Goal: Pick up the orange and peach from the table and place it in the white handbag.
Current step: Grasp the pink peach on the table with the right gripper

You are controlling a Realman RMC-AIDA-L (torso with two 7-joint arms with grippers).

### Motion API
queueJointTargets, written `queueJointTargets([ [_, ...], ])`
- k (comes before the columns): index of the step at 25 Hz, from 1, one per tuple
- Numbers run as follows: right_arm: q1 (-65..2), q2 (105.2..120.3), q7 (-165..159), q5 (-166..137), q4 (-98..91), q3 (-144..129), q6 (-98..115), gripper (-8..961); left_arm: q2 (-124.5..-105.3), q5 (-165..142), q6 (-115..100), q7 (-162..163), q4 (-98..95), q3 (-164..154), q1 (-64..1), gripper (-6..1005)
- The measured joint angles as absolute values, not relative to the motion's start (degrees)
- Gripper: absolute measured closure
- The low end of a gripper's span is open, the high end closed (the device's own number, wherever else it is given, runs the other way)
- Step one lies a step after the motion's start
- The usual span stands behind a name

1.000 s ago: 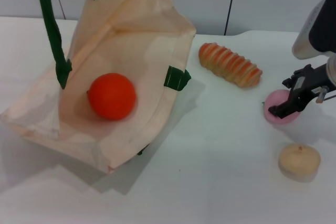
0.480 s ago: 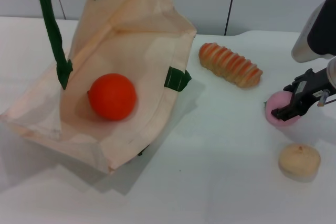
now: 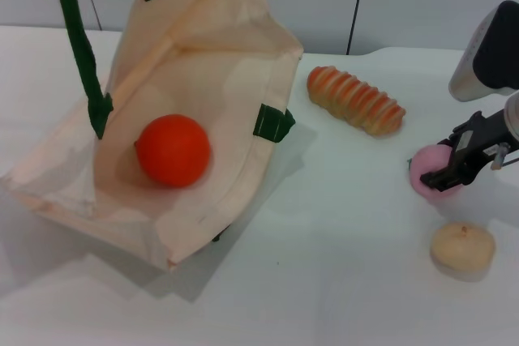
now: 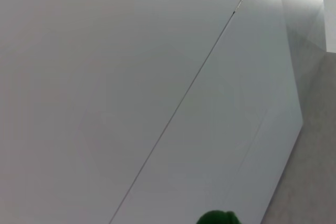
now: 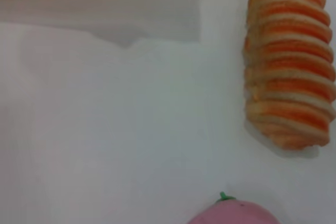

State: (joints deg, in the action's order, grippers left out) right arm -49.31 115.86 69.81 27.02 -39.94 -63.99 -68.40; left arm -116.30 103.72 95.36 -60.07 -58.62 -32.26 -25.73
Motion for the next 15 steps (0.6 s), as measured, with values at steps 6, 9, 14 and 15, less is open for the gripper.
queueJointTargets([
  [6, -49.30, 115.93, 70.04, 27.11, -40.27, -63.94, -69.40, 322, -116.34, 103.71, 95.36, -60.08, -58.53, -32.26, -25.67, 880],
  [9, -49.30, 115.93, 70.07, 27.22, -40.37, -64.03, -69.49, 334, -116.36, 103.71, 95.36, -60.09, -58.47, -32.26, -25.66, 880],
  [14, -49.30, 115.93, 70.16, 27.19, -40.81, -64.09, -70.15, 355, -116.37, 103.71, 95.36, -60.11, -58.45, -32.22, -25.66, 880],
  [15, -49.26, 115.93, 70.17, 27.15, -41.13, -64.12, -70.50, 358, -116.37, 103.71, 95.36, -60.15, -58.45, -32.18, -25.66, 880],
])
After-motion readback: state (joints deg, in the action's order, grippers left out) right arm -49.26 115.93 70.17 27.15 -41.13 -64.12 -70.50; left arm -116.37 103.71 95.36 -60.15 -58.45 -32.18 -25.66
